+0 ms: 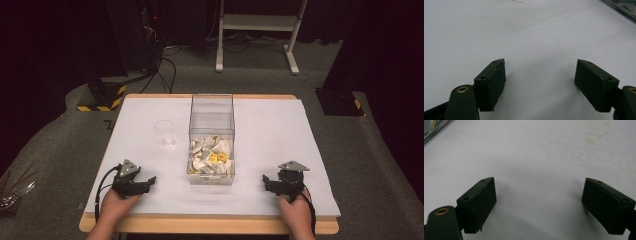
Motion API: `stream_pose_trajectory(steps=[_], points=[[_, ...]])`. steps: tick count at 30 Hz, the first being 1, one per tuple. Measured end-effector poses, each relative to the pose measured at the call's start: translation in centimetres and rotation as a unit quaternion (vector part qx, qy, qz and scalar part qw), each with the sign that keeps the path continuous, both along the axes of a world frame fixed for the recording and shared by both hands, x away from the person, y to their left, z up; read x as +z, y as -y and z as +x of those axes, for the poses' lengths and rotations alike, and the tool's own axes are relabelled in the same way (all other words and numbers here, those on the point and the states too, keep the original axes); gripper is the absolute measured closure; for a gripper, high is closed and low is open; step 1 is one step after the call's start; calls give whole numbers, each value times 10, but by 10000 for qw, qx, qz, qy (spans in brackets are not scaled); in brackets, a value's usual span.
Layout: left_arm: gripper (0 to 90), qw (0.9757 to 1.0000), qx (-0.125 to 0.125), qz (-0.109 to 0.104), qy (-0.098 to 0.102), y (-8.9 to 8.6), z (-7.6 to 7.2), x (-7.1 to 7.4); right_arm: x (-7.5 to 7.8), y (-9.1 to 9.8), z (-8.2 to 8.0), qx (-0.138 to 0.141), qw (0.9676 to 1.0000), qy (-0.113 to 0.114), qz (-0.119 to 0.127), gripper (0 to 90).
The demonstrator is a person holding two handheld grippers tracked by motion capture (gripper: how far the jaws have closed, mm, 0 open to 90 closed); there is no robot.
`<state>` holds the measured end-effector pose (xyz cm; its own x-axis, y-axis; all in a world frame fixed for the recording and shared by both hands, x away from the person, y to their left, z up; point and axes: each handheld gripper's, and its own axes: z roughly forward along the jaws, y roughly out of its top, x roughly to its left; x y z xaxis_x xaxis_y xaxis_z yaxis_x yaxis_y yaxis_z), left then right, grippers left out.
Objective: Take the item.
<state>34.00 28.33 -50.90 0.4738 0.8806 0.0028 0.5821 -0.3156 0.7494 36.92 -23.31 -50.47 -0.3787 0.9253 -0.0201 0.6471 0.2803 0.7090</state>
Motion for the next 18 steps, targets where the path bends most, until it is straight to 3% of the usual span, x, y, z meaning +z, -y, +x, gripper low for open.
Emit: stream_pose_trajectory(steps=[18], points=[[253,10000,15,20,4,0,0,0,0,0,0,14,10000,-10,11,124]])
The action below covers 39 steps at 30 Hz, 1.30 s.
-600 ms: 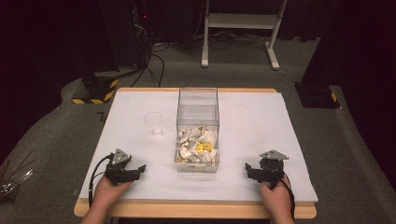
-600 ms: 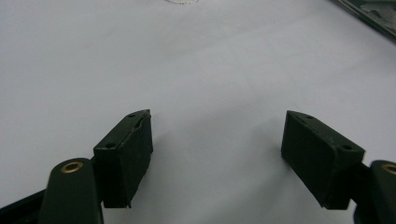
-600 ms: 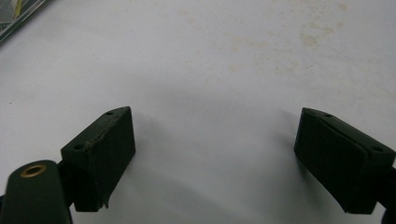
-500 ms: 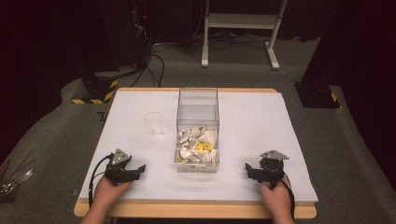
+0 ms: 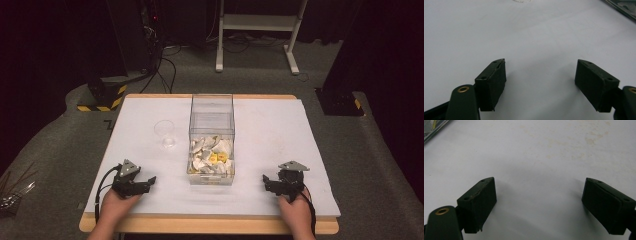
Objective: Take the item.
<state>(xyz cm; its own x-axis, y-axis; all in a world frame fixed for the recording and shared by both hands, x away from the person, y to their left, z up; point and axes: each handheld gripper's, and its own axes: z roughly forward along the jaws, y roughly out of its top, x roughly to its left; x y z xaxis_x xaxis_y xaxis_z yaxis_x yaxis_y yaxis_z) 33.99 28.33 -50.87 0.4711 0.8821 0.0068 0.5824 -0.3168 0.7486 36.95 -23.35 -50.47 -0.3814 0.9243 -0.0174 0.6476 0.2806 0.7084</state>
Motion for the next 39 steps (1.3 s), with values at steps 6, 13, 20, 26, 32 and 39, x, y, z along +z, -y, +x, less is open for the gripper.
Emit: stream_pose_trajectory(steps=[6,13,20,26,32,39], points=[[263,10000,32,-43,-27,0,0,0,0,0,0,0,10000,0,-1,123],[266,10000,39,4,-57,1,1,2,0,0,0,-2,10000,-8,5,123],[259,10000,45,-65,-29,1,-1,5,0,0,0,0,10000,-20,10,123],[263,9997,-53,-120,223,3,-6,15,0,0,0,-1,10000,-19,7,123],[270,9993,-197,-145,271,9,-10,19,0,0,0,0,10000,-22,7,123],[273,9986,-295,-325,285,16,-9,25,0,0,0,-1,10000,-12,8,124]])
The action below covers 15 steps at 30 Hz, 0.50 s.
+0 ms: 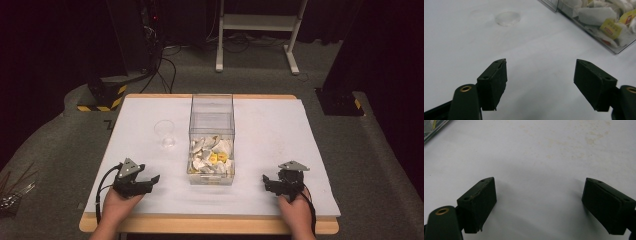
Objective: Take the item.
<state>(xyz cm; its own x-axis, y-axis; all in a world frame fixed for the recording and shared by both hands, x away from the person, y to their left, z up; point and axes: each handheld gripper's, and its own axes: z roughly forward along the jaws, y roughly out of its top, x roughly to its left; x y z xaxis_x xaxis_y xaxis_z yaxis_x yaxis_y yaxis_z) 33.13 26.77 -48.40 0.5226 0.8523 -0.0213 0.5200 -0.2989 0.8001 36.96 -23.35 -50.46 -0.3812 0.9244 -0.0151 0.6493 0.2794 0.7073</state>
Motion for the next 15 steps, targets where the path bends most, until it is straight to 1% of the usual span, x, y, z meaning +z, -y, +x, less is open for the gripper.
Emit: stream_pose_trajectory(steps=[2,9,10,13,14,15], points=[[274,10000,-46,49,29,3,1,1,0,0,0,0,10000,3,-3,124],[274,9999,-93,-58,67,10,1,5,0,0,0,0,10000,7,-4,124],[274,9999,-98,-52,111,13,1,8,0,0,0,1,10000,2,1,124],[274,9998,-122,-51,143,15,0,10,0,0,0,2,10000,-5,-1,124],[275,9997,-146,-85,165,18,-2,13,0,0,0,3,10000,-7,0,124],[275,9997,-182,-119,143,19,-2,15,0,0,0,3,10000,-8,2,124]])
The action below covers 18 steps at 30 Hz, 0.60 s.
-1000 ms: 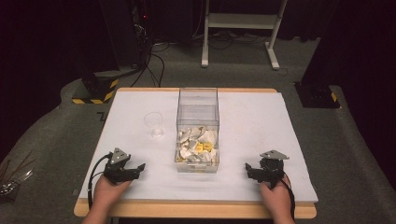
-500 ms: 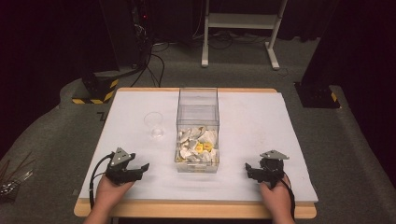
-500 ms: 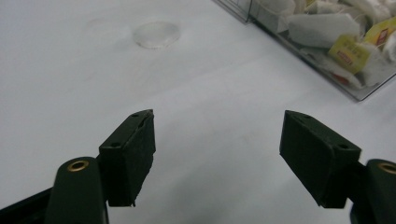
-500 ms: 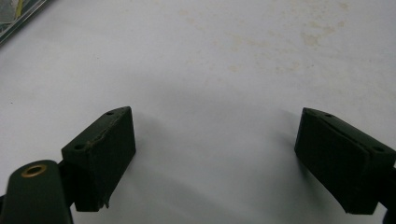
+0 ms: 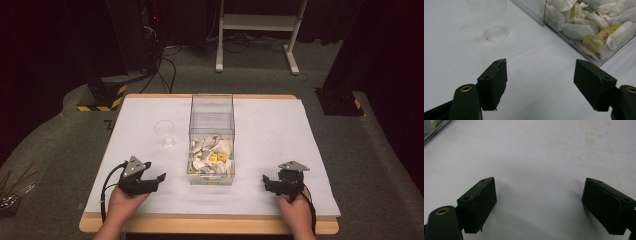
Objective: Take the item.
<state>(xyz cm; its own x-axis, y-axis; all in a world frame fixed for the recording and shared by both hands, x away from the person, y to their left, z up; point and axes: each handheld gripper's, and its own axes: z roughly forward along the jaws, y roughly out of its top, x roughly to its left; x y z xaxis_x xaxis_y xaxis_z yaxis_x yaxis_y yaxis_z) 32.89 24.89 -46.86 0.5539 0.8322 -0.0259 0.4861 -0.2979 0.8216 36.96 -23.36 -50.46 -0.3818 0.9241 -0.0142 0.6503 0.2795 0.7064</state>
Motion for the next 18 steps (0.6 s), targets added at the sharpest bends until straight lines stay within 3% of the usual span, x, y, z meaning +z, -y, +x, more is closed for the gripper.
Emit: stream_pose_trajectory(steps=[6,11,15,18], points=[[281,9998,-42,-201,44,2,-8,12,0,0,0,1,10000,0,1,124],[284,9997,-134,-130,131,5,-8,18,0,0,0,0,10000,-2,1,124],[285,9995,-105,-282,55,5,-5,21,0,0,0,0,10000,-2,-3,123],[285,9996,-77,-261,10,7,-3,22,0,0,0,-2,10000,9,-7,123]])
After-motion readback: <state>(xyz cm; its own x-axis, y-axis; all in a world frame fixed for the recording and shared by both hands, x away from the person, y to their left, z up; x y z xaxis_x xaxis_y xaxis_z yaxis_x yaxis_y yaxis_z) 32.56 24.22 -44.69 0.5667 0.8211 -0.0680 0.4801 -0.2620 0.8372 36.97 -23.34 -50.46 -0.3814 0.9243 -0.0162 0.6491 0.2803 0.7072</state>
